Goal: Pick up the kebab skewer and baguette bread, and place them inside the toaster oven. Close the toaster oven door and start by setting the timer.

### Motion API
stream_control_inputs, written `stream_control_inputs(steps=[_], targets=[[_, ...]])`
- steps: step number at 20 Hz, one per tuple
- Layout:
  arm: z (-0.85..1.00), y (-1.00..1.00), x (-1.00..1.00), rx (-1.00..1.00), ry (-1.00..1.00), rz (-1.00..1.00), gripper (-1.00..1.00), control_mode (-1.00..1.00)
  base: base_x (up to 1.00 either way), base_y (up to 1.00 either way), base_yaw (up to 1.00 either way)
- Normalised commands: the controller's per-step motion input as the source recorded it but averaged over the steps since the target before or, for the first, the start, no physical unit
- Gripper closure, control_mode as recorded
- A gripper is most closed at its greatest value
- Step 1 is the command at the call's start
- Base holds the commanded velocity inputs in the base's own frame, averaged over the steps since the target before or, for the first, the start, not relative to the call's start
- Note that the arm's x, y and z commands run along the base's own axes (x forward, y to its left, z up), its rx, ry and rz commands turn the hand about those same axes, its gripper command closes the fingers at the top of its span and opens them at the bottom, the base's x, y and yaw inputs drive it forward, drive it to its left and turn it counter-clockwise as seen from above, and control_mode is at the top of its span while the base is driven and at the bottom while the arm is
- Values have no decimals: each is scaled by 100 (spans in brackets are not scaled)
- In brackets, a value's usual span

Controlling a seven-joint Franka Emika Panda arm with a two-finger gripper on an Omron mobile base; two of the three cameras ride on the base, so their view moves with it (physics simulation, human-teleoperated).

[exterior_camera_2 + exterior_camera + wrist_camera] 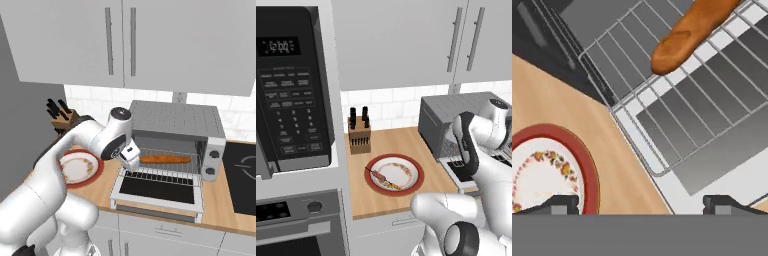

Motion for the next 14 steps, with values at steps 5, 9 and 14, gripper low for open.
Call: stream_control_inputs(steps=[5,9,14], targets=[[5,100,-12,-19,28,44,-100,-100,0,0,0],[-7,97,-1,-19,22,36,-100,-100,0,0,0],[-22,73,0,-18,18,32,-100,-100,0,0,0]])
